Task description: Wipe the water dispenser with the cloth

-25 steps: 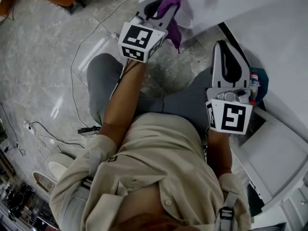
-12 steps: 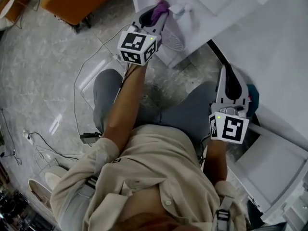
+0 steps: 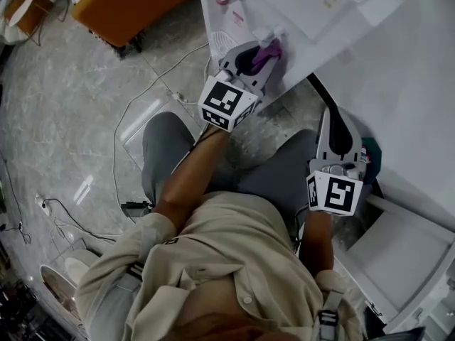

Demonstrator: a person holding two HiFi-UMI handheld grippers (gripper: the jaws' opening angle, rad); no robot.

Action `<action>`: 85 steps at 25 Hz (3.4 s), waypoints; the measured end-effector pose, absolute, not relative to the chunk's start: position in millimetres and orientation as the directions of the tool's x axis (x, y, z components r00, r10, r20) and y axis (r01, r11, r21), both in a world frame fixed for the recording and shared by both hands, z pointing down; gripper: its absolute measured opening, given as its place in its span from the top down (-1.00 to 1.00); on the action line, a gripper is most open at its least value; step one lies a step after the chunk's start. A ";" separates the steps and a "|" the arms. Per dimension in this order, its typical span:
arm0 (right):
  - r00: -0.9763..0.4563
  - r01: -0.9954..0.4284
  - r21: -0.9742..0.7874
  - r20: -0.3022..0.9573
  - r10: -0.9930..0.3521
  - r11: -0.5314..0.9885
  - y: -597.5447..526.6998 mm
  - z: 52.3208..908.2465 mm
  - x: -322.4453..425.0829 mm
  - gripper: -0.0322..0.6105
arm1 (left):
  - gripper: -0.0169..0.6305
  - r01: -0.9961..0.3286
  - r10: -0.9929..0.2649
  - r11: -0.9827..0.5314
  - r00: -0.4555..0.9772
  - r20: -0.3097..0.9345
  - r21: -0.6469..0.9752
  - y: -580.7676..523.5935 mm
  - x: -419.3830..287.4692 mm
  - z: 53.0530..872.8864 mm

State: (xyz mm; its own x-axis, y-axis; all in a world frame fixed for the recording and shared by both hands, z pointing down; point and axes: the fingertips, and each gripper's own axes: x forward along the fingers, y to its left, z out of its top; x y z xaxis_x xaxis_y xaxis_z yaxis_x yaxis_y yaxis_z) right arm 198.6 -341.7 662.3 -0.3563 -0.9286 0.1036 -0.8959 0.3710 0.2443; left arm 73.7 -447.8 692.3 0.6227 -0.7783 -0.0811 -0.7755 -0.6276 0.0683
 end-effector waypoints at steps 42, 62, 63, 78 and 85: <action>-0.319 -0.909 0.256 0.085 -0.944 0.330 -329.3 660.6 211.4 0.81 | 0.72 -0.792 -0.753 -0.611 0.583 -0.305 -0.005 -418.5 8.0 567.4; -0.127 -0.964 0.223 0.104 -0.986 0.147 -302.9 642.6 313.5 0.81 | 0.73 -0.901 -0.801 -0.407 0.431 -0.416 -0.152 -464.2 -29.2 477.4; -0.133 -0.963 0.223 0.104 -0.986 0.154 -307.0 637.8 310.1 0.81 | 0.74 -0.896 -0.799 -0.416 0.441 -0.409 -0.152 -461.2 -21.3 474.1; -0.258 -0.915 0.223 0.315 -0.913 0.335 -353.3 545.8 228.9 0.81 | 0.73 -0.766 -0.748 -0.635 0.642 -0.165 -0.100 -418.7 58.0 445.3; -0.215 -0.904 0.256 0.417 -0.883 0.342 -337.5 480.2 234.3 0.81 | 0.73 -0.881 -0.880 -0.472 0.470 -0.068 0.023 -475.5 -16.7 449.8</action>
State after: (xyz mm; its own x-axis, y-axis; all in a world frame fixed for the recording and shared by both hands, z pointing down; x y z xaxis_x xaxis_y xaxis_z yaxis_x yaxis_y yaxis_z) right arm 234.3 -337.5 480.2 -0.2155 -0.8828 0.4174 -0.9044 0.3416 0.2556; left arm -16.7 -475.5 449.8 0.4695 -0.8803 -0.0676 -0.8814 -0.4718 0.0227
